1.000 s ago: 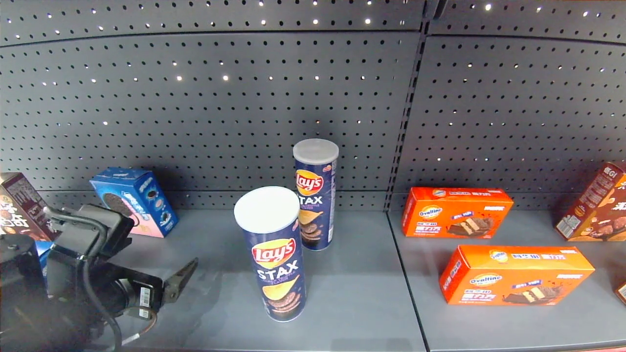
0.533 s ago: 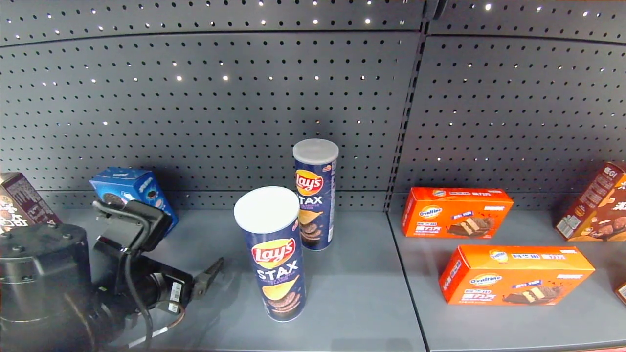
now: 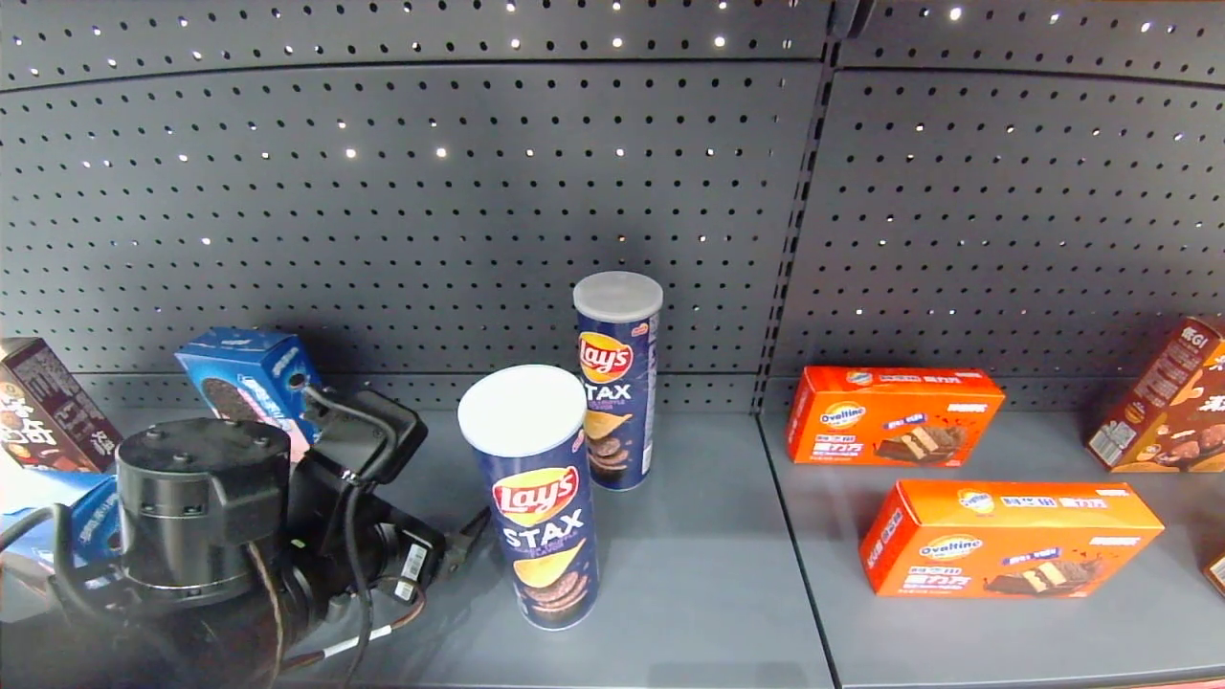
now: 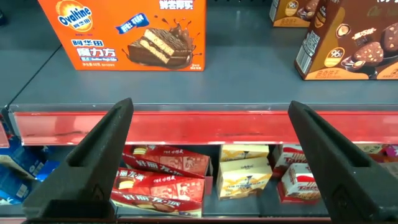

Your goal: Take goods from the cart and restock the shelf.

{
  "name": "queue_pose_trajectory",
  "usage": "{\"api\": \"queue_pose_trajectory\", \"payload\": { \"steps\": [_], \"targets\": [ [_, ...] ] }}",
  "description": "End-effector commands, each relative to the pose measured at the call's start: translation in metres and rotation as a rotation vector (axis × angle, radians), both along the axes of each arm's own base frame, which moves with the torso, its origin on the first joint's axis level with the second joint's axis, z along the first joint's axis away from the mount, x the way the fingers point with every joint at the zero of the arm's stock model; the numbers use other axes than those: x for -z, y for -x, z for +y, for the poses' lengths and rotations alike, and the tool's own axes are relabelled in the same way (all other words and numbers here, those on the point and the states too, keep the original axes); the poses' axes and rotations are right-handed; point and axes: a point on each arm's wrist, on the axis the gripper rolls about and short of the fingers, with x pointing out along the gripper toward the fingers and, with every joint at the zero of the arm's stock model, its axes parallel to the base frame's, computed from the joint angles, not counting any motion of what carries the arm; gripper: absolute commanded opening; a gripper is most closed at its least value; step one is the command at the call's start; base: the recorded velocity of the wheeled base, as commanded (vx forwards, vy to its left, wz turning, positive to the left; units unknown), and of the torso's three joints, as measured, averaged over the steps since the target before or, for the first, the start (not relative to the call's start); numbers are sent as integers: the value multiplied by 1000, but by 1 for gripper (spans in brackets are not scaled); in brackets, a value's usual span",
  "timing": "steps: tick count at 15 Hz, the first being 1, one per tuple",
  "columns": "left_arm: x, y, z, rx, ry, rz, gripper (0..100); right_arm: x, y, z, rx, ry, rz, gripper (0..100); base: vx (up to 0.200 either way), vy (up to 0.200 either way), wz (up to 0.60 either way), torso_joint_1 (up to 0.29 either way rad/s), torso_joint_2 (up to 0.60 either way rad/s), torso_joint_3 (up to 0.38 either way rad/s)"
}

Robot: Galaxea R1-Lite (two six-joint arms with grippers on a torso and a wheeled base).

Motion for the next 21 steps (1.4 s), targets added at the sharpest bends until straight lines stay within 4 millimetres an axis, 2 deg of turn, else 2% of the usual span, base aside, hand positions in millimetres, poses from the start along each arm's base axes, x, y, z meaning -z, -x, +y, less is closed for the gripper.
{"api": "queue_pose_trajectory", "payload": {
  "steps": [1,21],
  "targets": [
    [2,-5,-9,21,-5,8,100,0,0,0,0,0,-1,100,0,0,0,0,0,0],
    [1,-8,-30,86,7,-11,100,0,0,0,0,0,1,100,0,0,0,0,0,0]
  ]
}}
